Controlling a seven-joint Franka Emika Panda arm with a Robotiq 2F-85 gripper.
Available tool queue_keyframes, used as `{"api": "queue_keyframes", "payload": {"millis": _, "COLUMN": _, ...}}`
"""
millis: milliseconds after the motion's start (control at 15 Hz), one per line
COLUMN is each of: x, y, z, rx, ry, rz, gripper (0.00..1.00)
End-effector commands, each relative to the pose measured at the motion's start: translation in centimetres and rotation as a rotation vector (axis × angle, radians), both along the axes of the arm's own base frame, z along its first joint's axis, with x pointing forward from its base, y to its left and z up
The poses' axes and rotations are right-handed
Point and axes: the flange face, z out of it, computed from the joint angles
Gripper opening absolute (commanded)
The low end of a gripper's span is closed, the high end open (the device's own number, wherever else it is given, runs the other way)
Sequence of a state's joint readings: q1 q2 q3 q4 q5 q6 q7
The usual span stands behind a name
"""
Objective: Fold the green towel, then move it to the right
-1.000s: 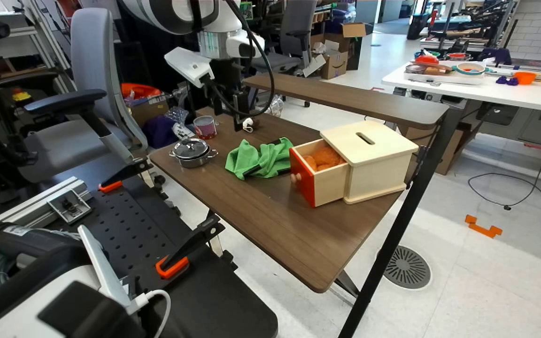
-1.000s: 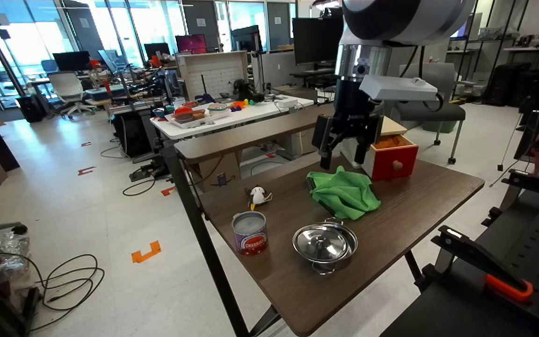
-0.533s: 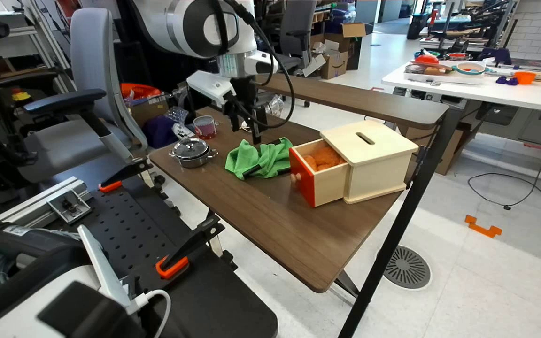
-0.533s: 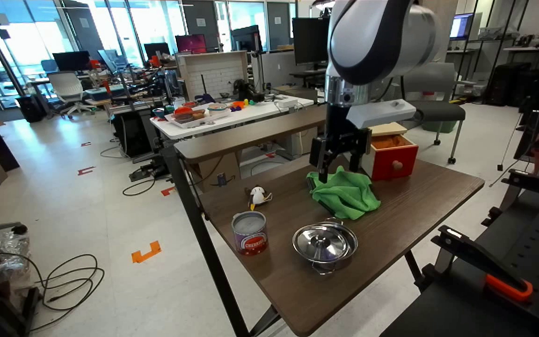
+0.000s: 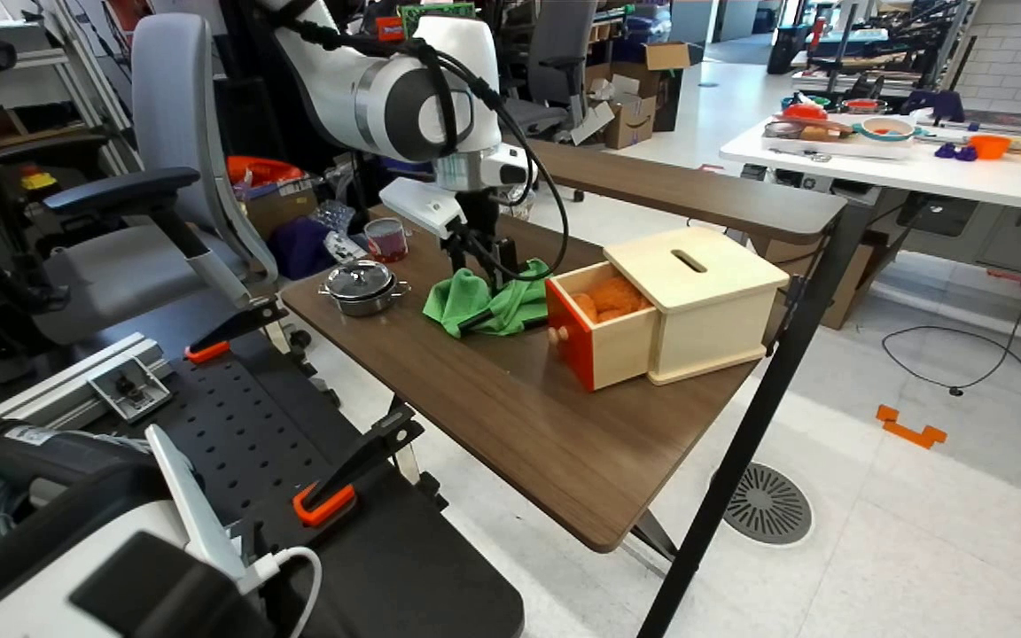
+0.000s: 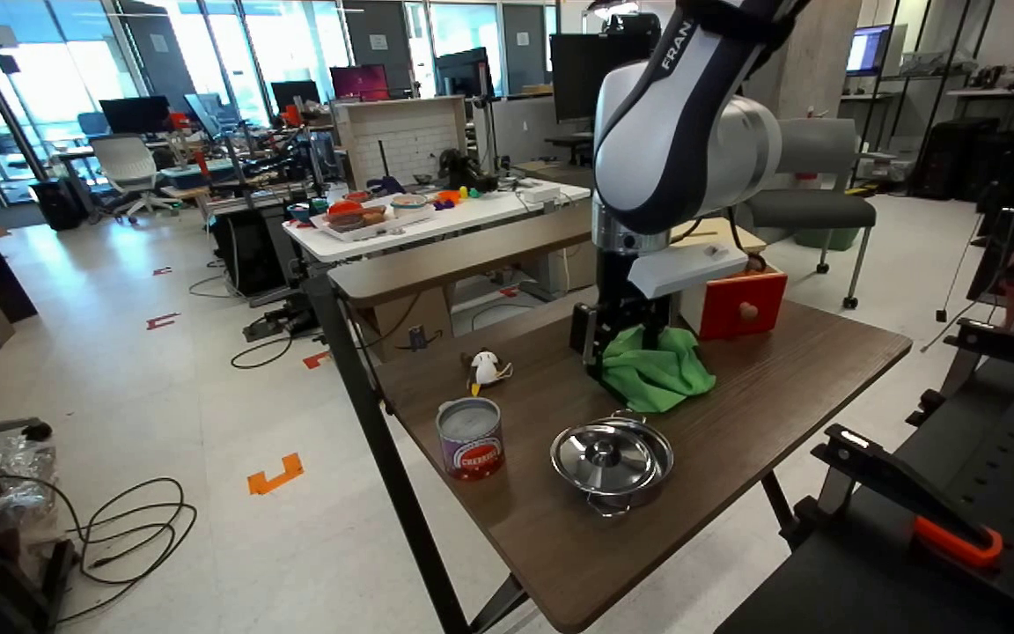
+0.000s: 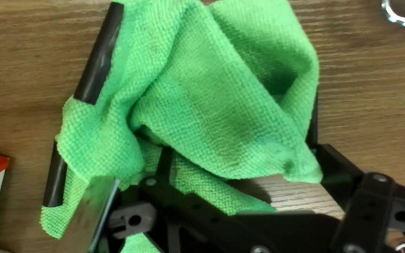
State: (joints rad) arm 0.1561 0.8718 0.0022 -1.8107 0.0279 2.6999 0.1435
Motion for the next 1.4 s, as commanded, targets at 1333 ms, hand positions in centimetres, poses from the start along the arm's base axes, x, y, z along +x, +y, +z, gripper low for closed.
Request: {"api": "queue_keyframes", "payload": {"millis": 1333, "x": -9.9, "y": -3.3, "z": -3.6, "rx": 0.014, "ry": 0.112, "rz": 0.132, "gripper": 1.00}}
